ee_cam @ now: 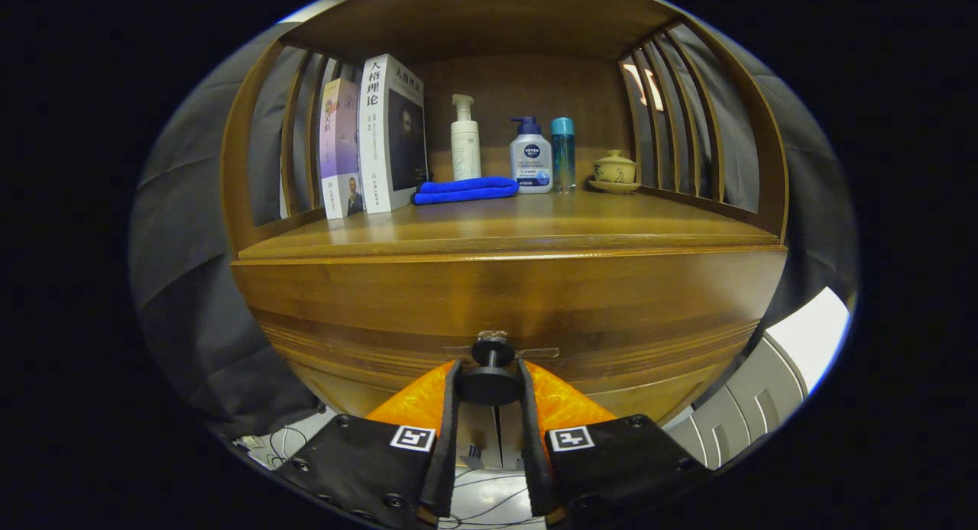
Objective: Pull open the drawer, take out the items inside it, and place them on the countertop above the cabinet.
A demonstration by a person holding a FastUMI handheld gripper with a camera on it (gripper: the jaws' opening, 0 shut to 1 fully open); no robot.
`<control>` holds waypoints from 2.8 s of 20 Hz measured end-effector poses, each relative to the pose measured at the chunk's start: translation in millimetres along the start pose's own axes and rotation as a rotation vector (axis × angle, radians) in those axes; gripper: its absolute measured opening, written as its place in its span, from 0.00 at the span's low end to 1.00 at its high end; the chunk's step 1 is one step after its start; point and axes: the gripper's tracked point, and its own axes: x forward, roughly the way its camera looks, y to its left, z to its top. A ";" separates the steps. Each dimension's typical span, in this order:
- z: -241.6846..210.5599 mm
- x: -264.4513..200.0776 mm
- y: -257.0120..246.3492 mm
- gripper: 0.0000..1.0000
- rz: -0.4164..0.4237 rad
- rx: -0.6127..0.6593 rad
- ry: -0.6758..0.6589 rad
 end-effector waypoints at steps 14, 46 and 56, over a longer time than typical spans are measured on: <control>-29.0 -68.4 2.7 0.29 0.023 -0.054 0.003; -82.6 -140.0 4.2 0.29 0.162 -0.158 -0.025; -58.3 -169.4 8.7 0.76 0.193 -0.127 -0.203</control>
